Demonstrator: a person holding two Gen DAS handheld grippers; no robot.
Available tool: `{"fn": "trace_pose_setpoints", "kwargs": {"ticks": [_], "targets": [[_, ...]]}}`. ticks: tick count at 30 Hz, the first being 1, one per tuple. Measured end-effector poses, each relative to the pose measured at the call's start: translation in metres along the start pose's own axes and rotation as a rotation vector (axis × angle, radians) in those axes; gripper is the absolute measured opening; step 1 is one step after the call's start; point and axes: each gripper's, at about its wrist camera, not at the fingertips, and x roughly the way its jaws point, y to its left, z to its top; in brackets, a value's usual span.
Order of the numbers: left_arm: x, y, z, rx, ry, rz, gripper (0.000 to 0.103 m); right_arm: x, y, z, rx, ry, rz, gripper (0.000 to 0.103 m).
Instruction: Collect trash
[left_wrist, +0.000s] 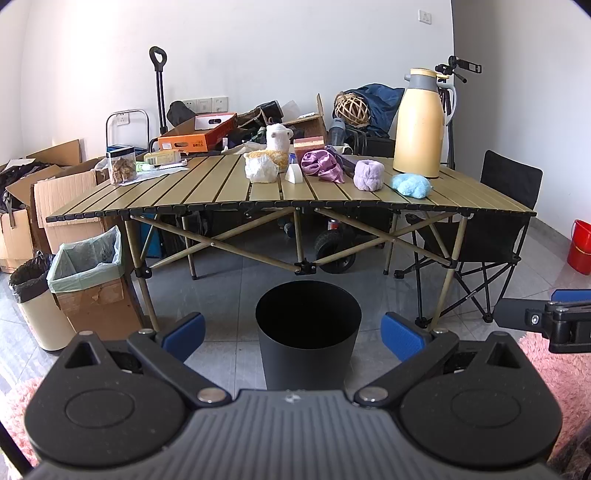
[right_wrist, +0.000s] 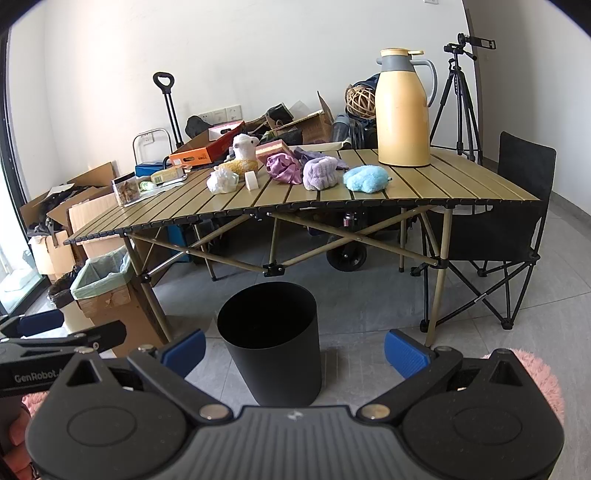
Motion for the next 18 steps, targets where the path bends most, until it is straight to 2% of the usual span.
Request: {"fn": "trace_pose_setpoints", "kwargs": {"ticks": [18], "targets": [[-0.0002,-0.0030,0.0023,0.002,-0.002,-0.001,0.103,0.0006,-0.0015,0.0007,0.003,0.001,0.000,0.103]]}}
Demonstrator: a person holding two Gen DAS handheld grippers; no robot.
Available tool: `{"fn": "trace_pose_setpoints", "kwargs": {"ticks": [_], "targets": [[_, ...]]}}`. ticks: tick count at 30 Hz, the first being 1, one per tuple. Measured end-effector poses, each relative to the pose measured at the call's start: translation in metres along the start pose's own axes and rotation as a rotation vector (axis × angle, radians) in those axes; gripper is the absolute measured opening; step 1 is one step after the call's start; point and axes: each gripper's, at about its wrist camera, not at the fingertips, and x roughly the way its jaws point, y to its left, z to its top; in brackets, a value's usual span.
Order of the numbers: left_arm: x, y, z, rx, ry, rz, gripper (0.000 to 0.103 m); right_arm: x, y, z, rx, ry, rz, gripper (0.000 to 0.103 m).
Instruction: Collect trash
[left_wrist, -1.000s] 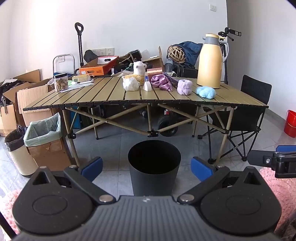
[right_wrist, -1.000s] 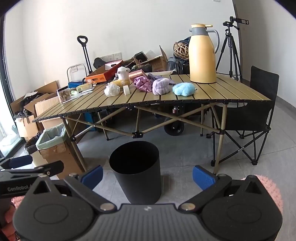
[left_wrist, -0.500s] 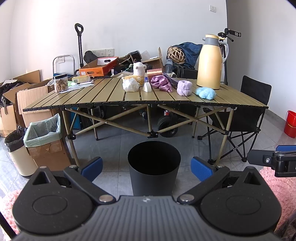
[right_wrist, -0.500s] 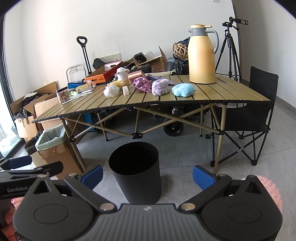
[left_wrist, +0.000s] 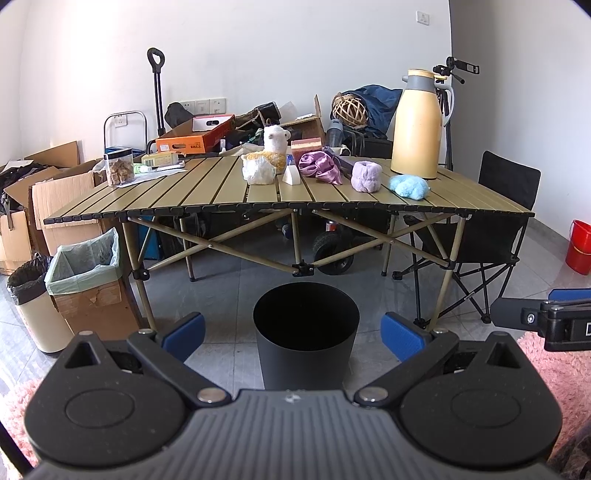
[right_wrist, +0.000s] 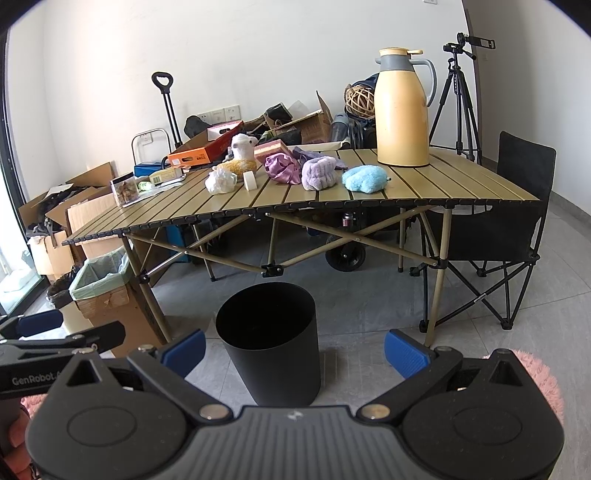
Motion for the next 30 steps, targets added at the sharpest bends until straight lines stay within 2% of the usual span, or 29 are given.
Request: {"fn": "trace_pose_setpoints", "kwargs": {"ticks": [30], "targets": [[0.014,0.004,0.002,-0.018,0.021,-0.005,0.103,0.022,-0.002,0.002,0.006,0.035,0.006,0.103]]}}
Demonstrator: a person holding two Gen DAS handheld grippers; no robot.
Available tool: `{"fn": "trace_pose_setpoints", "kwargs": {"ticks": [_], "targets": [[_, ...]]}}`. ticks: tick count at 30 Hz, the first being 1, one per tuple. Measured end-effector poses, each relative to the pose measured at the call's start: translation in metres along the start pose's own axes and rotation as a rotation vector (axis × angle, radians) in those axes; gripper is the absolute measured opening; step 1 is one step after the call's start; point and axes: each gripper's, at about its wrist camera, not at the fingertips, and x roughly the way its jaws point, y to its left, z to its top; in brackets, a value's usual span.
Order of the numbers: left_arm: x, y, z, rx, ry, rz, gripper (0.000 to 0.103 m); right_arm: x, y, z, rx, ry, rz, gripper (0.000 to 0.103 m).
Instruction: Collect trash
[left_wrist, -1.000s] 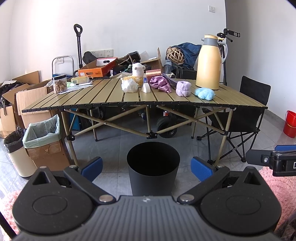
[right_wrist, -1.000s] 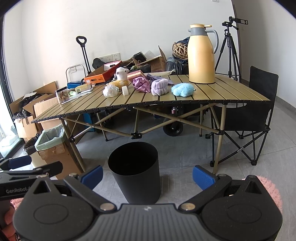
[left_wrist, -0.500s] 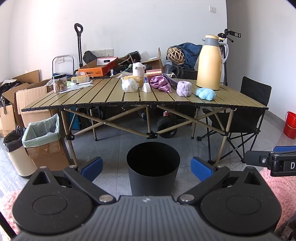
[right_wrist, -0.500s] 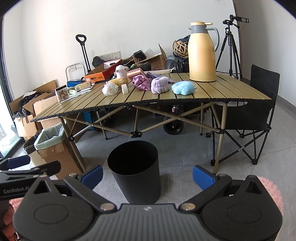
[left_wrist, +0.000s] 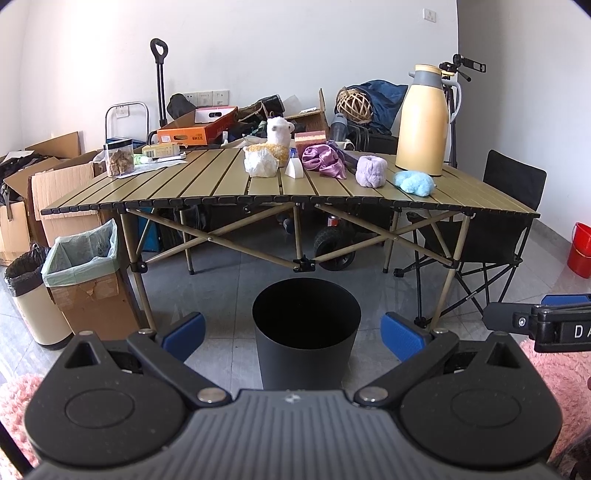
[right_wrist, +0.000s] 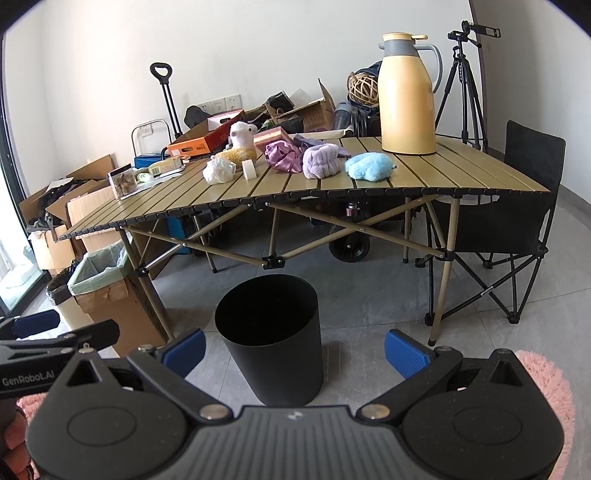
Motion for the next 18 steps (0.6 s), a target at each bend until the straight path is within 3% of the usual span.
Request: {"fn": "trace_pose_setpoints", "kwargs": {"ticks": [18], "targets": [[0.010,0.004,-0.002,-0.013,0.019,0.007,0.103,0.016,-0.003,0.007,0.020,0.008,0.014,0.103]]}}
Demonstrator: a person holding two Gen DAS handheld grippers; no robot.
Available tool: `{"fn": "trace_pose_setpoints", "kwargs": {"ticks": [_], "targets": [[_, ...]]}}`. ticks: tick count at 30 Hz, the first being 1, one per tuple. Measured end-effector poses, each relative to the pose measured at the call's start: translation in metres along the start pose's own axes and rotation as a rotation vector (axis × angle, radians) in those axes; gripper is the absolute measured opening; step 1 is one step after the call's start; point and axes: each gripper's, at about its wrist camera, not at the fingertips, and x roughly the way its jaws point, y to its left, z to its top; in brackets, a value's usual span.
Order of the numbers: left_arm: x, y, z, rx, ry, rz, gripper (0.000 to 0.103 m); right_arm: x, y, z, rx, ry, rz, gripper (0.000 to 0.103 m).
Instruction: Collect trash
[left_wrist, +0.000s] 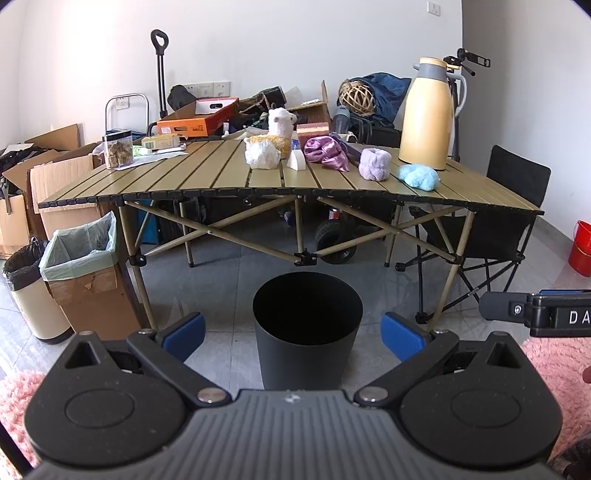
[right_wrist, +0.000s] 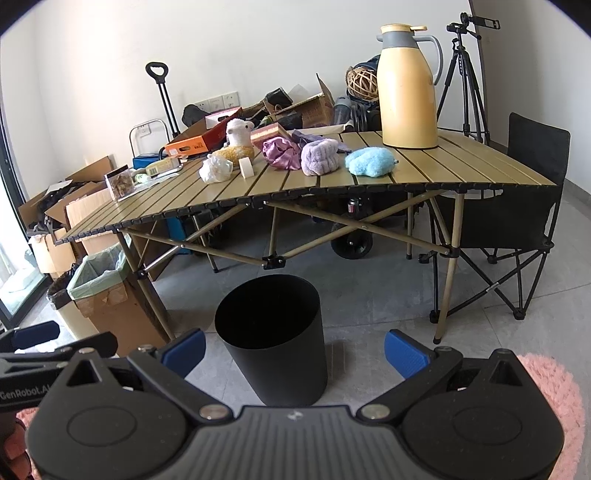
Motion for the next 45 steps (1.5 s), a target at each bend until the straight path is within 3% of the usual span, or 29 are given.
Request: {"fn": "trace_pose_setpoints", "kwargs": {"ticks": [9,36,45], "targets": [[0.012,0.002,0.012,-0.009,-0.008,0.002,0.103,0.015,-0.006,0.018,0.013,-0.035,0.011,0.103],[0.114,-0.007,0.070,0.013,0.003,-0.013,0.103,0.106,-0.041,0.077,0.042,-0.068,-0.041,0.103],[0.152,-0.005,0.095,0.002,-0.013,-0.006,0.103,0.135,-0.048,0.104,0.032,-0.122,-0.062,0.103]]}}
